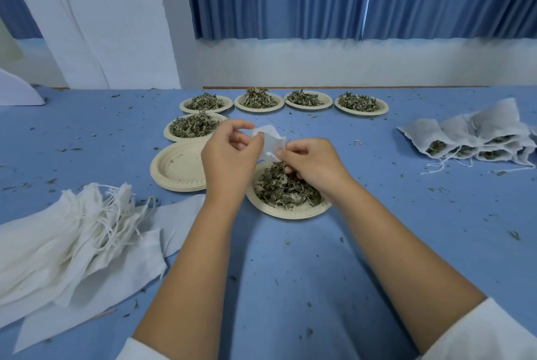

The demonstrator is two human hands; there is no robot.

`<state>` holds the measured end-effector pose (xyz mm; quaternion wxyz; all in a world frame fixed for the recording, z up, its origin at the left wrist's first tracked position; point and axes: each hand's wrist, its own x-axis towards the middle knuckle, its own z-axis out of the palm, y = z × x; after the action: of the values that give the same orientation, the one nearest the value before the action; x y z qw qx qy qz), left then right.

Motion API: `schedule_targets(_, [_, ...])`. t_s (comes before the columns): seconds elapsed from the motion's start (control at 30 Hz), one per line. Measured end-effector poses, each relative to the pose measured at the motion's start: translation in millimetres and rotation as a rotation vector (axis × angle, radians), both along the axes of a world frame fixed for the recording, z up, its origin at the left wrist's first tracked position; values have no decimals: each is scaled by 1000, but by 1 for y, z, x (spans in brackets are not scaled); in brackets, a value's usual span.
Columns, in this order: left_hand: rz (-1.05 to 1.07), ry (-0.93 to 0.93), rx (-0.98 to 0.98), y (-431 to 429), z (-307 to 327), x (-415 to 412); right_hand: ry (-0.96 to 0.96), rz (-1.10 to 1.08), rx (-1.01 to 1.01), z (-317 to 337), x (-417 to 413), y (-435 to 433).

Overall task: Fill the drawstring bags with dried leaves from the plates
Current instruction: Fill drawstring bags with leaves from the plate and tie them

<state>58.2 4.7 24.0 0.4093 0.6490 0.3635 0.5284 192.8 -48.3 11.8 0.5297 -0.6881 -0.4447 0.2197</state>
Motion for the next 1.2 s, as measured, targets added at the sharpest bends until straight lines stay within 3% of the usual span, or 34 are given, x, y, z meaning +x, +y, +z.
schedule_targets(0.17, [-82,123,22,3,1,-7,-59,80,-22,-1,0,5])
schedule_targets(0.3, [179,150,305,7,-7,-4,35,123,-20,-4,-1,9])
schedule_targets(0.33, [274,127,382,7,-8,-4,-6,106,-31,-4,1,9])
schedule_targets(0.4, [388,132,479,8,-9,-5,-264,83,-61,-3,6,7])
schedule_targets(0.5, [318,286,491,13,-15,-3,-626,186,-187,-1,11,0])
schedule_targets(0.6, [194,458,352,15,-25,2,-779,273,-349,-6,13,-4])
schedule_targets(0.7, [163,536,316,16,-29,4,-854,253,-383,-13,9,-3])
schedule_targets(1.0, [99,532,209,19,-26,5,-891,195,-301,-17,4,-2])
schedule_targets(1.2, [152,537,225,19,-25,3,-637,133,-115,-5,10,-6])
